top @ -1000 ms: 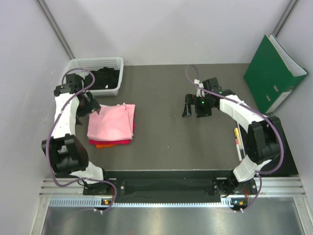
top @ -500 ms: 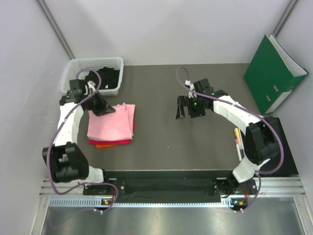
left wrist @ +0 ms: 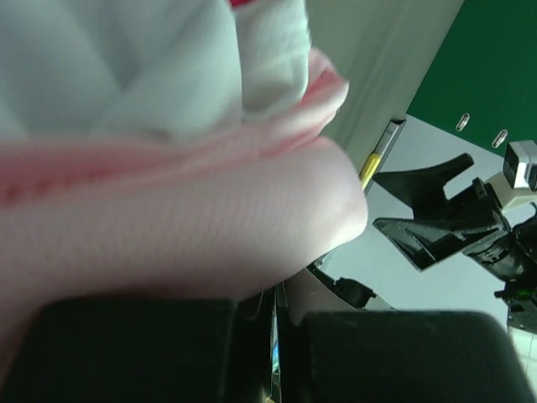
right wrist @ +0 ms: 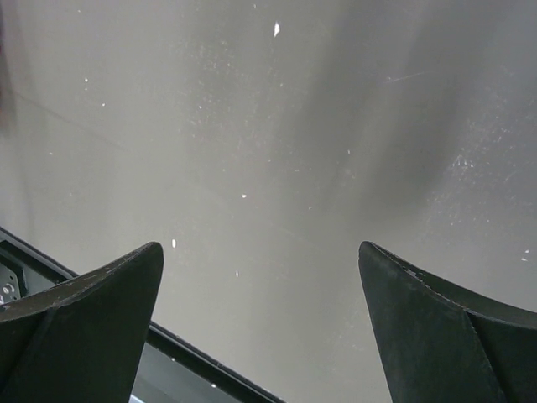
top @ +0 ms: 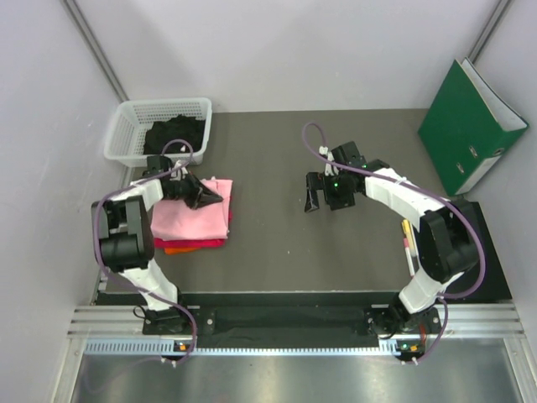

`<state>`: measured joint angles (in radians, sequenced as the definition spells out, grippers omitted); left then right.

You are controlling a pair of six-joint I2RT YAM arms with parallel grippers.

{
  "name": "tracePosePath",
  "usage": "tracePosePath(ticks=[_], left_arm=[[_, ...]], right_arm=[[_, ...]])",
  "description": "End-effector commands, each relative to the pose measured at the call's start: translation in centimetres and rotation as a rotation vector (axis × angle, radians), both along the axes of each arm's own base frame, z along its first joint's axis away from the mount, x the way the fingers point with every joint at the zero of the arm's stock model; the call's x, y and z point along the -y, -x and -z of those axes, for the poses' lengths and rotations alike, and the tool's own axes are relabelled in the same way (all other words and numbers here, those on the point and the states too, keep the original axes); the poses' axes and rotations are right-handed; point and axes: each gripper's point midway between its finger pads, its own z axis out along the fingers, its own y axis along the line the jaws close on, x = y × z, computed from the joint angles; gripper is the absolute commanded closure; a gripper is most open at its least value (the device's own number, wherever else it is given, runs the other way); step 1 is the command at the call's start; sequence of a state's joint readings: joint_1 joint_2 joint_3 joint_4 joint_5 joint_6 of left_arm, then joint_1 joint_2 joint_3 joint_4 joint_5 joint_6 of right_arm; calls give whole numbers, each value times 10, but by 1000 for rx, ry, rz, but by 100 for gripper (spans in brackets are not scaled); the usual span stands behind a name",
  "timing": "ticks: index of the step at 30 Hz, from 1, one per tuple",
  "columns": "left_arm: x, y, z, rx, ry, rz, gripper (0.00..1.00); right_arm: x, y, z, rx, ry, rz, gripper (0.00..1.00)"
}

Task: Fold and stack the t-shirts
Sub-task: Smooth out wrinkles on the folded tshirt

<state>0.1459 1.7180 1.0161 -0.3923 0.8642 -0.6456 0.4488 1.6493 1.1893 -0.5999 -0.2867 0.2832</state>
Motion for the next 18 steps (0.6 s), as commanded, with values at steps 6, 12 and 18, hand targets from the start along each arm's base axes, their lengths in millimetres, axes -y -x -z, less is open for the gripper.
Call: tracePosePath(ticks=[6,12,18], left_arm=[[28,-32,16,63,12,118,100],[20,-33,-6,132,-120,104,100],[1,-39,-79,295,-393,75,100]], right_arm=[[2,-1,-12,41,4,13,0],[4,-1,-13,46,16,19,0],[5,-1,-8,36,23,22,0]])
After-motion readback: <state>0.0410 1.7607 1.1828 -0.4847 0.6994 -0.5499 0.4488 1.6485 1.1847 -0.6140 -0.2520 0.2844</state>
